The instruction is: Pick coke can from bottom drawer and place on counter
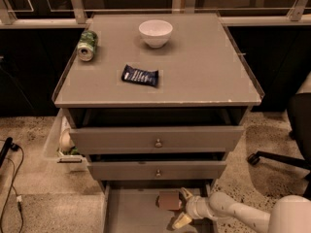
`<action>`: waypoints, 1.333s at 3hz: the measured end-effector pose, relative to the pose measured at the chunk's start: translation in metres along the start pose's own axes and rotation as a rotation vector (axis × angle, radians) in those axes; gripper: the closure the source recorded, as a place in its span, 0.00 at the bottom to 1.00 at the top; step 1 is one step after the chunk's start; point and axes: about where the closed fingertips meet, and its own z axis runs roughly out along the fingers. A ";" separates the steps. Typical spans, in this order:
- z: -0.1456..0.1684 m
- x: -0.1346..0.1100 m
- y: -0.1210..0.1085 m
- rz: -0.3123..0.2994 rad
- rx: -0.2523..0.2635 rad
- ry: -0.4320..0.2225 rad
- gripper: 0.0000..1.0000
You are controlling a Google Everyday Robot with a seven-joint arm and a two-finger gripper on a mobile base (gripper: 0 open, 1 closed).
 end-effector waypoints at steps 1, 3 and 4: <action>0.016 0.007 -0.004 0.038 0.010 -0.019 0.00; 0.030 0.008 -0.008 0.057 0.017 -0.040 0.19; 0.030 0.008 -0.008 0.057 0.017 -0.040 0.42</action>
Offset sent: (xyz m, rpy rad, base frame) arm 0.0248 0.0131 -0.0356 0.0735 0.0048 -0.0720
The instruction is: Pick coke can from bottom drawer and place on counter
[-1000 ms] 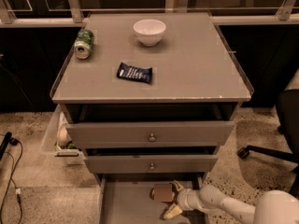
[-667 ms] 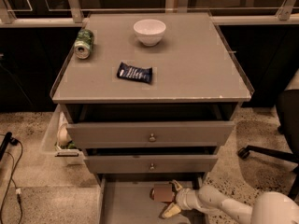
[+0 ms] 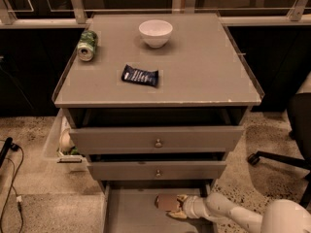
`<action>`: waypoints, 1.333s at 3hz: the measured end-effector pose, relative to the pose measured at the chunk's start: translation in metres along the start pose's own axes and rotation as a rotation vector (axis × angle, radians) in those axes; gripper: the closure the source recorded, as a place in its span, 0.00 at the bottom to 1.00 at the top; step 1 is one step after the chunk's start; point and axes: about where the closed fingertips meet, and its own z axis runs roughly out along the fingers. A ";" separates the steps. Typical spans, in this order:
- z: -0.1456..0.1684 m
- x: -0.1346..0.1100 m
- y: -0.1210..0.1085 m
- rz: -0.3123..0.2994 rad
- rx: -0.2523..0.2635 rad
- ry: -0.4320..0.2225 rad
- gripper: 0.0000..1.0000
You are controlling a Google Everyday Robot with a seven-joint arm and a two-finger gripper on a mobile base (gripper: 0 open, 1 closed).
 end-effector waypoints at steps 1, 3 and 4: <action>0.000 0.000 0.000 0.000 0.000 0.000 0.65; 0.000 0.000 0.000 0.000 0.000 0.000 1.00; -0.004 -0.001 0.005 0.003 -0.011 -0.009 1.00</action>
Offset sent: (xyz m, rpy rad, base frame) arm 0.0000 0.0000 0.0000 0.0000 0.0000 0.0000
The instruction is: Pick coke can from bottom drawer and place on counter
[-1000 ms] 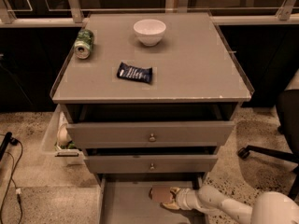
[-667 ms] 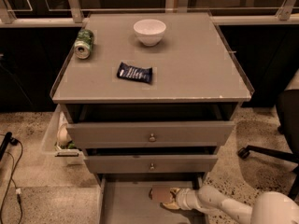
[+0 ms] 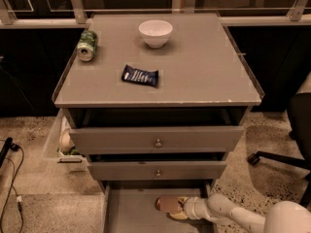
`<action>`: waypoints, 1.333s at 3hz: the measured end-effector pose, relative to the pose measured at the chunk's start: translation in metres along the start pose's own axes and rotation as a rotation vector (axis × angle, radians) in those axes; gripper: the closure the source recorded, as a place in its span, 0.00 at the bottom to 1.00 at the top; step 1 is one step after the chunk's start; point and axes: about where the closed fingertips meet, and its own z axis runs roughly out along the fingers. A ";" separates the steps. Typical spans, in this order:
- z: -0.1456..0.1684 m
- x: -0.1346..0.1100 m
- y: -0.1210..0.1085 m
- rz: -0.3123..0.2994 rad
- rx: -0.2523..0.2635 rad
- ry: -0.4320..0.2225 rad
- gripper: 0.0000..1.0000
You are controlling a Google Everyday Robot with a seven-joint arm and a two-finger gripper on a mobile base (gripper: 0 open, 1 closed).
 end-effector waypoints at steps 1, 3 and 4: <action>-0.028 -0.020 0.010 -0.042 -0.006 -0.052 1.00; -0.140 -0.069 0.017 -0.157 0.095 -0.134 1.00; -0.204 -0.097 0.007 -0.216 0.147 -0.135 1.00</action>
Offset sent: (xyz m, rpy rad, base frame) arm -0.0520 -0.0422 0.1634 0.0843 -0.2482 0.0643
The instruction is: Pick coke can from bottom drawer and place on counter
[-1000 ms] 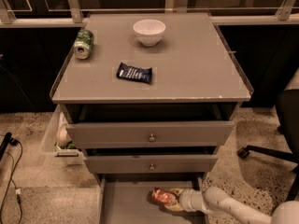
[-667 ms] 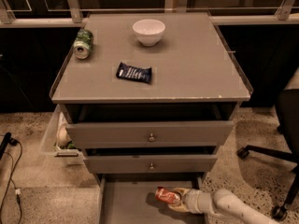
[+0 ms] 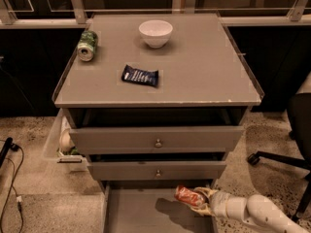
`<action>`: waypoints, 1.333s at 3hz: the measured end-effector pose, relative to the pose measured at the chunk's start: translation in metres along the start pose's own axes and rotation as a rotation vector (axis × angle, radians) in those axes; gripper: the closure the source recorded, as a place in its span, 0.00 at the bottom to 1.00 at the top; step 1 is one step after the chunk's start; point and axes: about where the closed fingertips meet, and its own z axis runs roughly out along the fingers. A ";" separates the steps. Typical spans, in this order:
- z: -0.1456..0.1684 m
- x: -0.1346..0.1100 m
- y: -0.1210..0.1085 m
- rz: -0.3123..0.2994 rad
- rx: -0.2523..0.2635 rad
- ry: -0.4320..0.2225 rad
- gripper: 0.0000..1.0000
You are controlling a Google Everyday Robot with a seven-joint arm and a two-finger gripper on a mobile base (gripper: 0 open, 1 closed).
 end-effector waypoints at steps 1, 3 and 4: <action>-0.002 -0.004 0.000 -0.004 0.004 -0.004 1.00; -0.059 -0.087 -0.021 -0.145 0.017 -0.040 1.00; -0.097 -0.132 -0.033 -0.211 -0.006 -0.031 1.00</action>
Offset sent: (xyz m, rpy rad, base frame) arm -0.0100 0.0001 0.1215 -0.0487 -0.1875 0.0524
